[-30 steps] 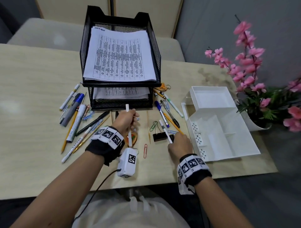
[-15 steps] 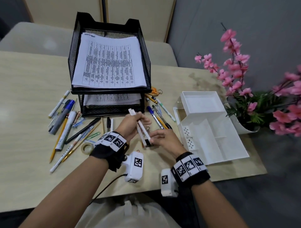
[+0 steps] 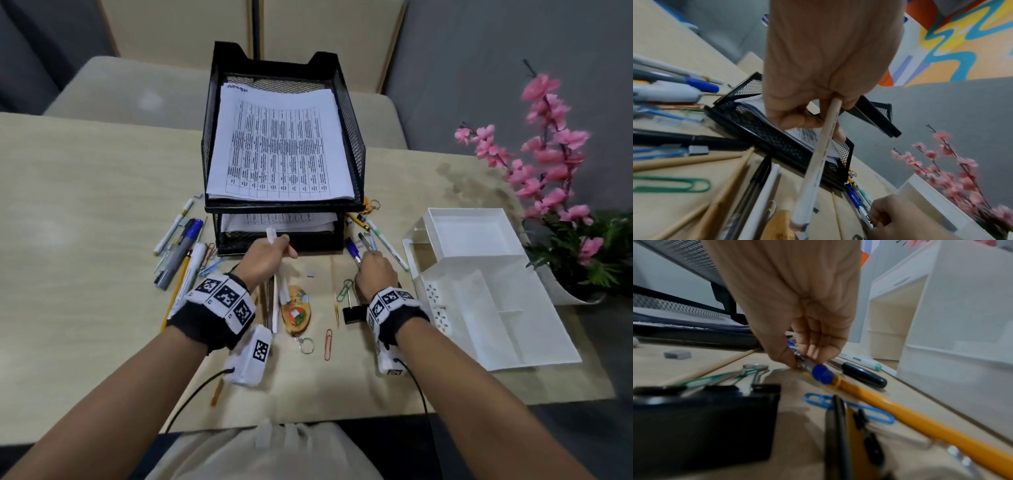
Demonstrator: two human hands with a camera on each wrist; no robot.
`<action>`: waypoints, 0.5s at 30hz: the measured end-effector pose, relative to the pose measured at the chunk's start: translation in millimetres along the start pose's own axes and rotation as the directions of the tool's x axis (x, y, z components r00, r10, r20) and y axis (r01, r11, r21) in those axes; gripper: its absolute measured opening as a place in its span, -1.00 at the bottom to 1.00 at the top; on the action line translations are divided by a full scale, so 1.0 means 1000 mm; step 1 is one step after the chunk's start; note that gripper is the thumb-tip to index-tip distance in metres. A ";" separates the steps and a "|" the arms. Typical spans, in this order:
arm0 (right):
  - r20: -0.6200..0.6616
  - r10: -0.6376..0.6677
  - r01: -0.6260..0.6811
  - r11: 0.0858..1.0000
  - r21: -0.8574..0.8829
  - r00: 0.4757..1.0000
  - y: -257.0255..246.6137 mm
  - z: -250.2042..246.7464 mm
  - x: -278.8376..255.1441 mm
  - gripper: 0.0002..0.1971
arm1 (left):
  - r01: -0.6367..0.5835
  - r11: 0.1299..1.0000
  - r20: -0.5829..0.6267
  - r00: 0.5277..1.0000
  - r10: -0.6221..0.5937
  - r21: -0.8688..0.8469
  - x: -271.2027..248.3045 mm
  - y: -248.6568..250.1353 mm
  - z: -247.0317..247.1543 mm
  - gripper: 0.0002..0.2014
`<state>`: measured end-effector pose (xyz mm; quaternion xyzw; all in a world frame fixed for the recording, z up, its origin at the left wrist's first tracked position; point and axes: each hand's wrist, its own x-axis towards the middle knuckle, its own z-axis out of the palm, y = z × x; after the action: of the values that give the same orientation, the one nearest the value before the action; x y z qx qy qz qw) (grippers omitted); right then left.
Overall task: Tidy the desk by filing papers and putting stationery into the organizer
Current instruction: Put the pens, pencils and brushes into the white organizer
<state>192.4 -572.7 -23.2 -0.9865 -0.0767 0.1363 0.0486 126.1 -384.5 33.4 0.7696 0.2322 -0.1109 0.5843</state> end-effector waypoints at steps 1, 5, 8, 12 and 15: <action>0.010 0.016 -0.016 1.000 0.002 1.000 0.000 -0.001 -0.002 -0.73 | -0.014 0.999 0.044 0.999 0.011 0.050 0.003 0.001 -0.001 -0.55; -0.058 0.135 -0.109 0.940 0.322 0.989 0.005 -0.014 -0.011 -0.80 | -0.113 0.981 0.162 0.983 0.088 0.156 0.011 0.013 0.008 -0.57; -0.178 0.230 -0.062 0.758 0.649 0.957 0.017 -0.038 -0.025 -0.75 | -0.214 0.964 0.233 0.957 0.174 0.159 0.012 0.025 0.026 -0.64; -0.360 0.355 0.081 0.605 0.792 0.862 0.058 -0.083 -0.046 -0.20 | -0.340 0.934 0.350 0.892 0.286 0.104 0.015 0.051 0.064 -0.69; -0.445 0.423 0.080 0.647 0.758 0.790 0.105 -0.105 -0.050 -0.05 | -0.417 0.909 0.402 0.838 0.370 0.031 0.018 0.075 0.105 -0.71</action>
<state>188.0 -692.3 78.3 -0.8719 0.1041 -0.1518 0.4537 188.7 -496.0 58.8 0.7965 -0.0578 -0.1514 0.5825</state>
